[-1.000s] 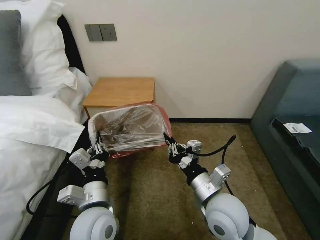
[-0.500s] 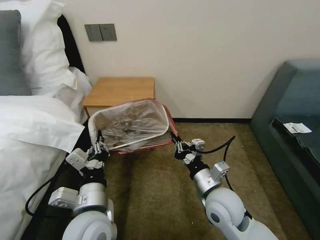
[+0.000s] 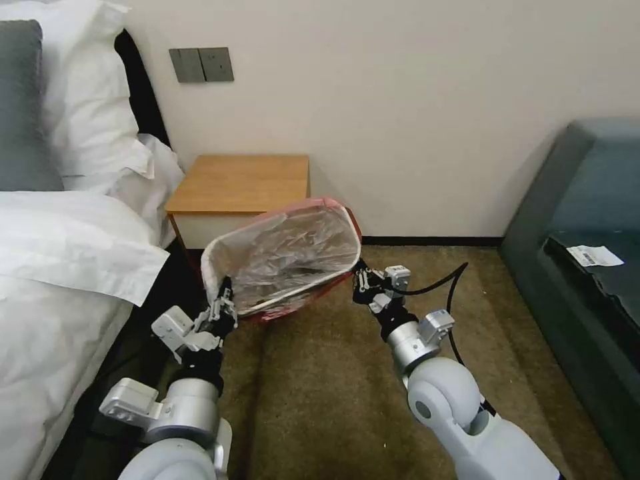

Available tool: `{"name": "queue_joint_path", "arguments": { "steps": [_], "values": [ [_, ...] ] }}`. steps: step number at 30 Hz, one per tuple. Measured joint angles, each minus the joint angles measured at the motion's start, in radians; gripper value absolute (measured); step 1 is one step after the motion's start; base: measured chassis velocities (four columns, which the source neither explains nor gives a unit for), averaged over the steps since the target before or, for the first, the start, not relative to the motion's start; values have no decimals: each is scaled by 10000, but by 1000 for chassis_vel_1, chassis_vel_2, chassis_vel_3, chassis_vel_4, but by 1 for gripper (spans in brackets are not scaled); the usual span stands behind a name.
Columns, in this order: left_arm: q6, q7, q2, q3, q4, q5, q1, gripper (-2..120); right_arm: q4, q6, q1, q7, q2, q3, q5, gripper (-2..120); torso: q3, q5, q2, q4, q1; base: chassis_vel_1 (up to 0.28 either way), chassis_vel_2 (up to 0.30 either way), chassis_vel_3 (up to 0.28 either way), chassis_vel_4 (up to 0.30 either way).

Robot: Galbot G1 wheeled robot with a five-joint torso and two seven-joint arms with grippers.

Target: Pick up the garbage bag from the table and place it over the trash can.

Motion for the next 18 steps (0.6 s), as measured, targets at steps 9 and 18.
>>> {"name": "queue_joint_path", "arguments": {
  "steps": [9,18],
  "values": [
    [100,-152,28,-36,2,-697,-52,11,-637,40,30,-7,50,43,-459,0,0,1,0,0,0,0,0,0,0],
    [172,-209,-1,-28,22,-1163,-73,13,-1429,45,109,128,127,78,-959,0,0,1,0,-1,0,0,0,0,0]
  ]
}}
